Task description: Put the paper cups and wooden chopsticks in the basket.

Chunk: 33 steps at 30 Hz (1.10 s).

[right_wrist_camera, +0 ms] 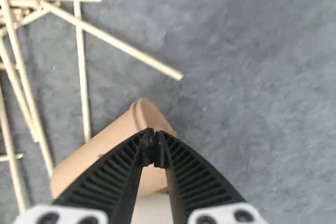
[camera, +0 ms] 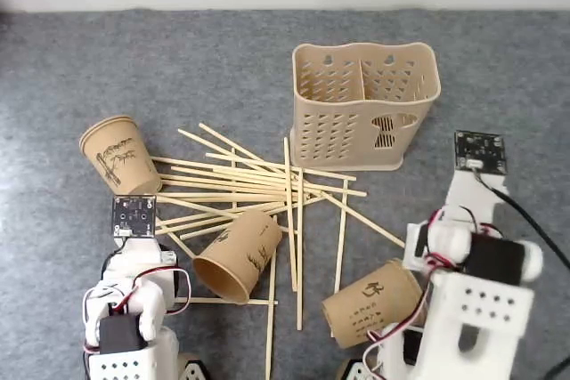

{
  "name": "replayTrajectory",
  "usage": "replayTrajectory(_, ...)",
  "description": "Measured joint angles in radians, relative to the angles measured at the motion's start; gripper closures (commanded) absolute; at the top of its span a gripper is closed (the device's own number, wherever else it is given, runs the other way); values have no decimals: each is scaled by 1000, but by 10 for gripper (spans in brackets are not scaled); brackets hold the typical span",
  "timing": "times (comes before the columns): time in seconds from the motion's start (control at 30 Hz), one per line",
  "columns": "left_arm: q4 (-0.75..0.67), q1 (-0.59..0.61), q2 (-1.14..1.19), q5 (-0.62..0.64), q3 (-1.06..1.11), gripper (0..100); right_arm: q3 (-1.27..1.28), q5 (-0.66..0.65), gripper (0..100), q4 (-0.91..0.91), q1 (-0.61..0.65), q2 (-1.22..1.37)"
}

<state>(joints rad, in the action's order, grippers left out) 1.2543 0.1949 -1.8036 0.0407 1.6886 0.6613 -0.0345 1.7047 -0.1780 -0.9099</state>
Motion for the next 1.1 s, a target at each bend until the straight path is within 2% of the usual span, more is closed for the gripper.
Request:
replayTrajectory(0.33, 0, 0, 0, 0, 0, 986, 0, 71, 979, 0, 71, 293)
replayTrajectory(0.6, 0, 0, 0, 0, 0, 986, -48, 77, 812, 18, 78, 437)
replayTrajectory(1.1, 0, 0, 0, 0, 0, 986, -133, 77, 887, 43, 72, 462)
